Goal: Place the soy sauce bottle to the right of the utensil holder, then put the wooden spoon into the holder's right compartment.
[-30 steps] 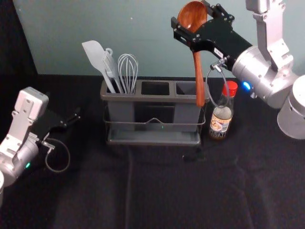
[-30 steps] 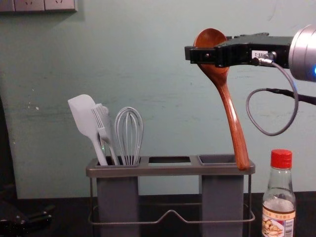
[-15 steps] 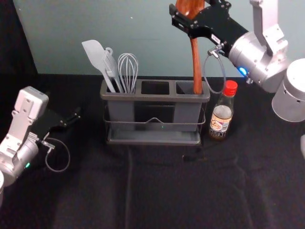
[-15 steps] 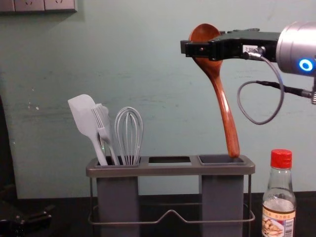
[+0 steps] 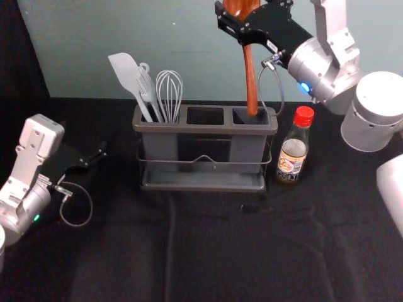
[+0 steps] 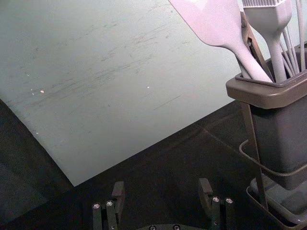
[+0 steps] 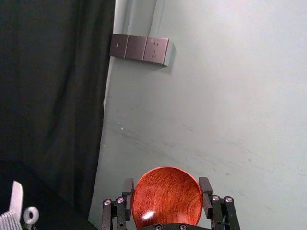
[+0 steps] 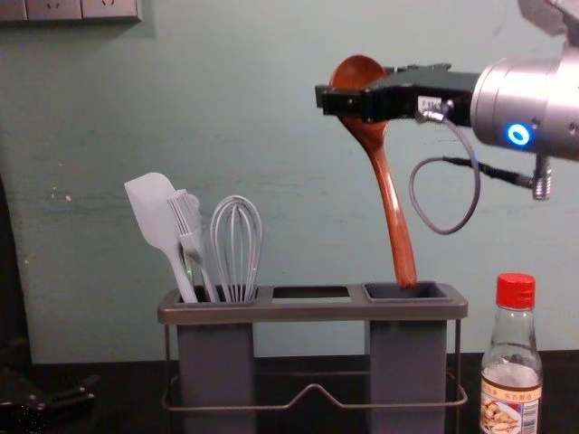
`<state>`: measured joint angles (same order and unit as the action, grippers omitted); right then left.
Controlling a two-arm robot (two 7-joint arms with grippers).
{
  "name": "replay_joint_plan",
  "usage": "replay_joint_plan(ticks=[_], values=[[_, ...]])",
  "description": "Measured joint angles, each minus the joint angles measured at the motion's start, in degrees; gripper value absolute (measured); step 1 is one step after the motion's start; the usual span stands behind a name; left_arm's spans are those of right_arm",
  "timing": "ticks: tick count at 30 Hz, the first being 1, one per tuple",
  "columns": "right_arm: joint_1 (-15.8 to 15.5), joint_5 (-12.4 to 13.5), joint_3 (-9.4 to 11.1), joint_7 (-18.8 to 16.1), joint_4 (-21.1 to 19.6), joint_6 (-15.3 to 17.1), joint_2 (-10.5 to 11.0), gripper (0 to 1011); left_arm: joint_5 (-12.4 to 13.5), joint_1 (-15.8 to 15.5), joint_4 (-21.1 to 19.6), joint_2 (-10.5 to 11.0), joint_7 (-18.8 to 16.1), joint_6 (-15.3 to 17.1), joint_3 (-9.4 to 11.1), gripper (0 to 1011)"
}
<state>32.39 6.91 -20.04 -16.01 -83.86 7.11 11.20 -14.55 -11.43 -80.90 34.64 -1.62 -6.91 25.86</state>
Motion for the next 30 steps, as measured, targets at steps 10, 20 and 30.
replay_joint_plan(ticks=[10,20,30], values=[[-0.09,-1.43,-0.16,0.28,3.52,-3.22,-0.68,839,0.0,0.0,0.0,0.0,0.0,0.0,0.0,1005],[-2.24,-1.46,0.24,-0.5,3.0,-4.53,-0.1,838,0.0,0.0,0.0,0.0,0.0,0.0,0.0,1005],[-4.14,-1.21,0.48,-1.11,2.11,-5.41,0.53,839,0.0,0.0,0.0,0.0,0.0,0.0,0.0,1005]])
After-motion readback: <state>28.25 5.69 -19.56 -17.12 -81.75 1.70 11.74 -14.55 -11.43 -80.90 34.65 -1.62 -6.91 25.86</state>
